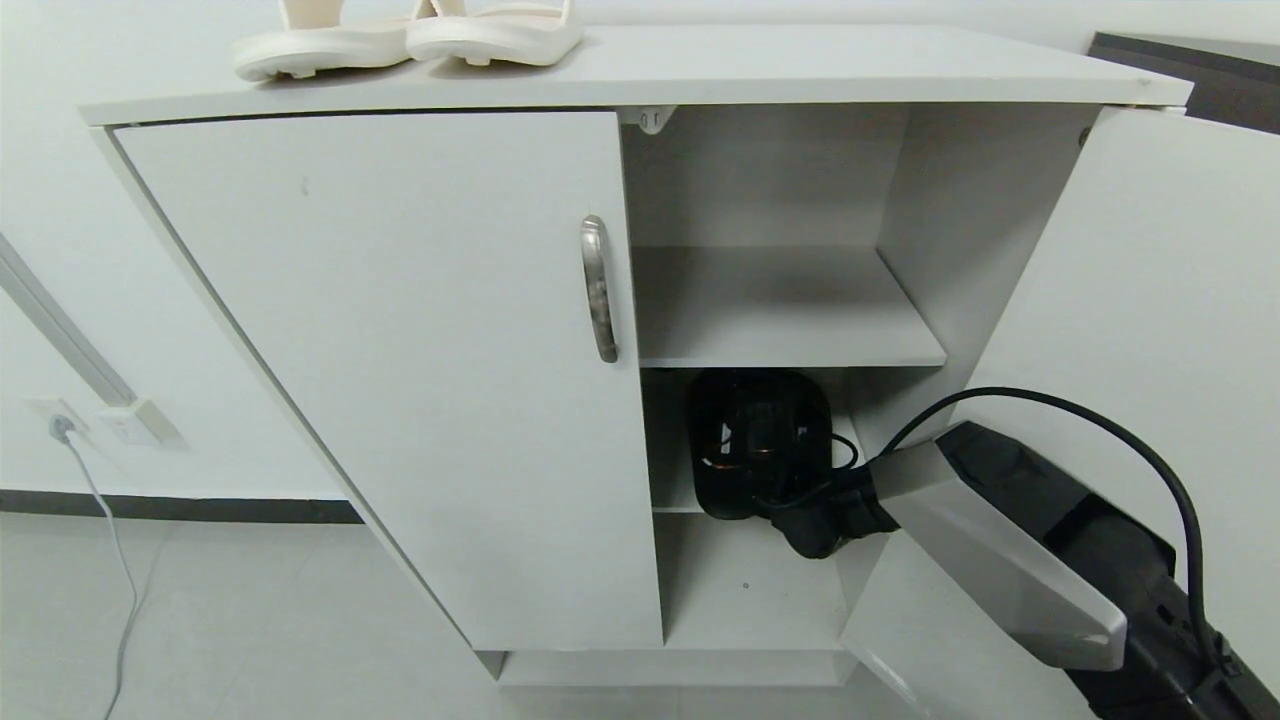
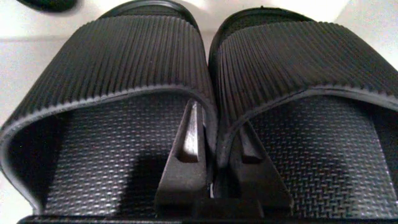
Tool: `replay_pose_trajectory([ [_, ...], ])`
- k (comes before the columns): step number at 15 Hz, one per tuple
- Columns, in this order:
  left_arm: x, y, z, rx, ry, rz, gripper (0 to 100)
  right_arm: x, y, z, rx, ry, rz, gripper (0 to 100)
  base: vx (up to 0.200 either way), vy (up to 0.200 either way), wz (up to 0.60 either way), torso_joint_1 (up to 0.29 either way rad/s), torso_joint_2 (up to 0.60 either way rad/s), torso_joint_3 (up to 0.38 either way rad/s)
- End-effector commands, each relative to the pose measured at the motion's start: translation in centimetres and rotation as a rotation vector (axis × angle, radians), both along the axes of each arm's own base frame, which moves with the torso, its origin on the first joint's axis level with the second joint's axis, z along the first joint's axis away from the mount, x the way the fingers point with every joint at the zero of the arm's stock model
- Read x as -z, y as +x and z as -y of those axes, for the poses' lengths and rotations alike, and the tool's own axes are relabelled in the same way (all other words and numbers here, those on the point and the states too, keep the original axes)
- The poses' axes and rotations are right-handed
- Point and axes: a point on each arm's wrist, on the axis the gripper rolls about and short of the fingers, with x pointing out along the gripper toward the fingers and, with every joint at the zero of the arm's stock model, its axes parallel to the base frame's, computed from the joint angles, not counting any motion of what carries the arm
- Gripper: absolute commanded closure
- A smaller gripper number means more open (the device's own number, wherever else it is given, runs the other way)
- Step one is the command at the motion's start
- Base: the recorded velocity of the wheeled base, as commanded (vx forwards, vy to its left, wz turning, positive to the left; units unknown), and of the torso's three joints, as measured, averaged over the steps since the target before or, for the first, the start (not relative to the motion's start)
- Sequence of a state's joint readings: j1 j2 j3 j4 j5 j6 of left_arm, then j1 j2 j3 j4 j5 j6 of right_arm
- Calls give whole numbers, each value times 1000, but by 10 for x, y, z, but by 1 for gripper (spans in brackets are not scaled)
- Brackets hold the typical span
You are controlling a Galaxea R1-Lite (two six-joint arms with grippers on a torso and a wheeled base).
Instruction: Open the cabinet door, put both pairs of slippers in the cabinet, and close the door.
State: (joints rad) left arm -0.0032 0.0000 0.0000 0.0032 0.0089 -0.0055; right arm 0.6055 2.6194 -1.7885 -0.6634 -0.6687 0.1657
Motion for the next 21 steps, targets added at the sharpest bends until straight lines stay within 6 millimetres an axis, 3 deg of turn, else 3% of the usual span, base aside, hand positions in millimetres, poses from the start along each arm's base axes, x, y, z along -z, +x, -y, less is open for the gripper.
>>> replay_pose_trajectory([
  [1, 0, 0, 0, 0, -1, -1, 100, 7, 5, -1, 4, -3, 2, 100, 0, 0, 0, 0, 0, 0],
  [12, 0, 0, 0, 0, -1, -1, 100, 21, 11, 1, 13, -12, -9, 100, 0, 0, 0, 0, 0, 0],
  [13, 0, 0, 0, 0, -1, -1, 100, 22, 11, 1, 13, -13, -13, 0, 0, 0, 0, 0, 0, 0],
  [17, 0, 0, 0, 0, -1, -1, 100, 19, 7, 4, 14, -19, -22, 0, 0, 0, 0, 0, 0, 0],
  [21, 0, 0, 0, 1, 2, -1, 100, 3, -17, 10, 4, -18, -19, 0, 0, 0, 0, 0, 0, 0],
])
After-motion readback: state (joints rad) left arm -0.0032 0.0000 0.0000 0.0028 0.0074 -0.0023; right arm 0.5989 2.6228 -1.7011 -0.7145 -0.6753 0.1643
